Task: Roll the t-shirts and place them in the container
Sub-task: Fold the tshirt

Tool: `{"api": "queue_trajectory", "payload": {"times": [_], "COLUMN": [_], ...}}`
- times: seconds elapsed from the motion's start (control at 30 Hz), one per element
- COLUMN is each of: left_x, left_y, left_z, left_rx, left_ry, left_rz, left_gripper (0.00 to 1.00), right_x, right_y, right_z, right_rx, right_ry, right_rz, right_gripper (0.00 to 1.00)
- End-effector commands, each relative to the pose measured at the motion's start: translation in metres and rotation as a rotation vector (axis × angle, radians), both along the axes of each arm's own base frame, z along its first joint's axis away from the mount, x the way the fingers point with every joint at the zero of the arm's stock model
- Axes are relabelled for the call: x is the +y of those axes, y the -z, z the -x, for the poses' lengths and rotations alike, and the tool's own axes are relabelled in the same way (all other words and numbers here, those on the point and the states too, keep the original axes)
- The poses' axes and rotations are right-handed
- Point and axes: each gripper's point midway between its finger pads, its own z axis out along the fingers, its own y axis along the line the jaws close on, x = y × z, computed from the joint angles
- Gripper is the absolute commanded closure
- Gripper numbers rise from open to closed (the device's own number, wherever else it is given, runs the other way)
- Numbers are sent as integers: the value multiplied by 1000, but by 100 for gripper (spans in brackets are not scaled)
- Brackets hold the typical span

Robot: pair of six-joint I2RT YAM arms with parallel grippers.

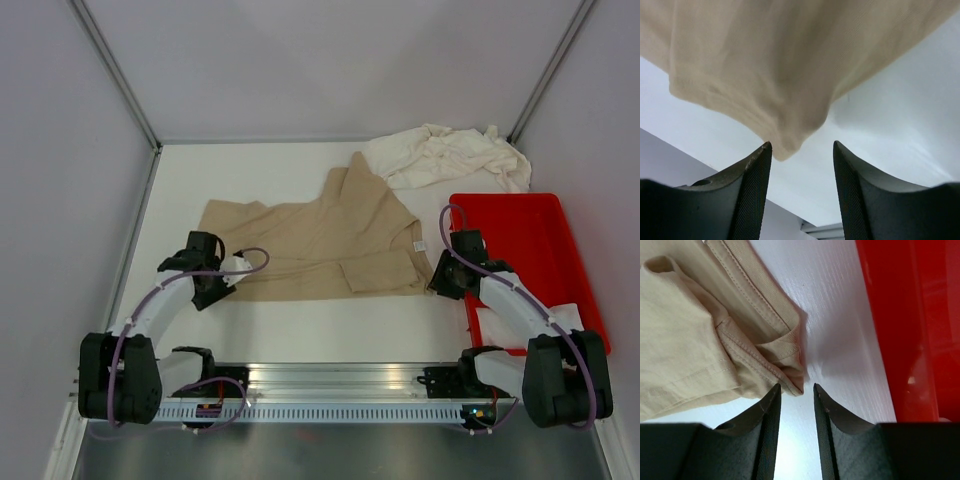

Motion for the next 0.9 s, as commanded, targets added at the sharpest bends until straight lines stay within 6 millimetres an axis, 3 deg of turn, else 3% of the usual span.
{"api": "queue_trajectory", "payload": {"times": [0.0,0.03,0.13,0.23,0.3,0.37,0.5,0.7,0.8,0.87], "left_x": [1,14,12,-5,-8,6,28,52,52,50], "left_y": [-29,-47,-72,-69,-56,-47,-29,-12,10,23], "left_z": [-4,-15,-42,-57,-65,-77,-80,-71,-57,-51], "left_rx": [13,-30,-115,-94,-75,-105,-83,-57,7,37], "left_ry": [-16,-90,-179,-246,-297,-345,-445,-590,-617,-621], "left_rz": [100,123,234,353,382,325,278,259,252,253], "left_gripper": [42,42,44,45,44,45,44,39,39,39], "right_x": [-4,-6,-10,-11,-8,-6,-6,-3,3,5], "right_y": [-12,-16,-22,-19,-17,-11,-3,4,8,9], "right_z": [-4,-6,-7,-7,-8,-7,-2,-4,-4,-4], "right_rx": [-44,-61,-81,-82,-84,-73,-55,-66,-51,-52], "right_ry": [34,38,37,39,34,33,38,54,31,31], "right_rz": [3,12,38,42,24,17,13,-10,-38,-48], "right_gripper": [61,61,61,60,60,58,53,52,56,67]}}
